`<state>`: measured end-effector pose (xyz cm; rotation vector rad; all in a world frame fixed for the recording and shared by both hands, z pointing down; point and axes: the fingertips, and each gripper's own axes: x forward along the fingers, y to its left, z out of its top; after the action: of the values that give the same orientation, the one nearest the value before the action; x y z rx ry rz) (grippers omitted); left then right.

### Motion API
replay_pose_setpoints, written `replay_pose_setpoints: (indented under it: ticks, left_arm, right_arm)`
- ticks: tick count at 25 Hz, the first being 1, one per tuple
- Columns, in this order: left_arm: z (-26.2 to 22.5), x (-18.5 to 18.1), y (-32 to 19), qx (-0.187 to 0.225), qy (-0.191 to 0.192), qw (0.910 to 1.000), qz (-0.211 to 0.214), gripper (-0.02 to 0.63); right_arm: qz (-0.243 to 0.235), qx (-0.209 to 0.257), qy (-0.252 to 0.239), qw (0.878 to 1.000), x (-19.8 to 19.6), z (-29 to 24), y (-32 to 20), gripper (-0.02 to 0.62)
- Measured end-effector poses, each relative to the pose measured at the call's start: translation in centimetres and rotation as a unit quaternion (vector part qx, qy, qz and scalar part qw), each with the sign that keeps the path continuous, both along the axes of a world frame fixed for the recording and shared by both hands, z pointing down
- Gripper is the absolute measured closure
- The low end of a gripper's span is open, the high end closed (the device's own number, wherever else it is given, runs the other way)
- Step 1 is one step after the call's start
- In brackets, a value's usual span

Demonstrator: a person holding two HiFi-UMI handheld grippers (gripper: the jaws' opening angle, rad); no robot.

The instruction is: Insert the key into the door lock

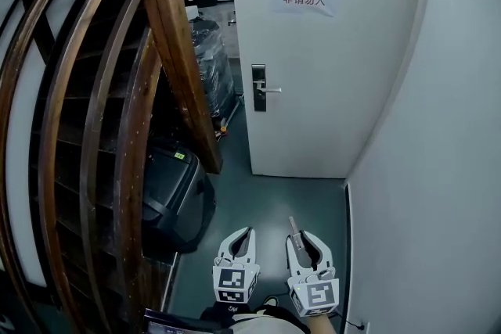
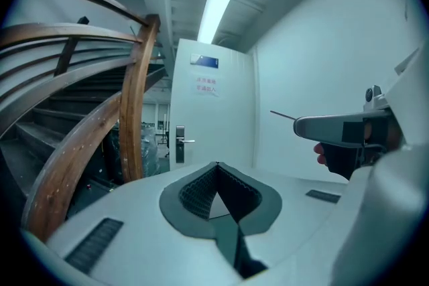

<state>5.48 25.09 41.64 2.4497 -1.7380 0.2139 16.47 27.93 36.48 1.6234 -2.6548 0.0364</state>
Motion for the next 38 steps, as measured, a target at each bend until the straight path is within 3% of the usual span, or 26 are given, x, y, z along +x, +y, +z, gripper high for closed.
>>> replay_pose_setpoints:
  ticks: [9,20,27,38]
  left_arm:
    - [1.3,-1.3,-3.2,-0.014,-0.003,0.9999,-0.006,0.601]
    - [1.4,-5.0,-14.6,-0.007,-0.004,0.9997,0.022,0.601]
    - [2.9,-8.4,-19.7,-0.028,0.001,0.9993,0.024,0.601]
    - [4.6,-8.8,-26.6,-0.042,0.009,0.9987,0.025,0.601]
  right_arm:
    - [-0.003,-0.024,-0.005,1.0,-1.5,1.8,-4.1,0.478]
    - [0.022,-0.036,-0.007,0.999,-6.0,2.4,-15.4,0.477]
    - [0.019,-0.047,0.002,0.999,-9.3,3.3,-20.2,0.477]
    - [0.02,-0.076,0.016,0.997,-10.1,5.8,-27.7,0.477]
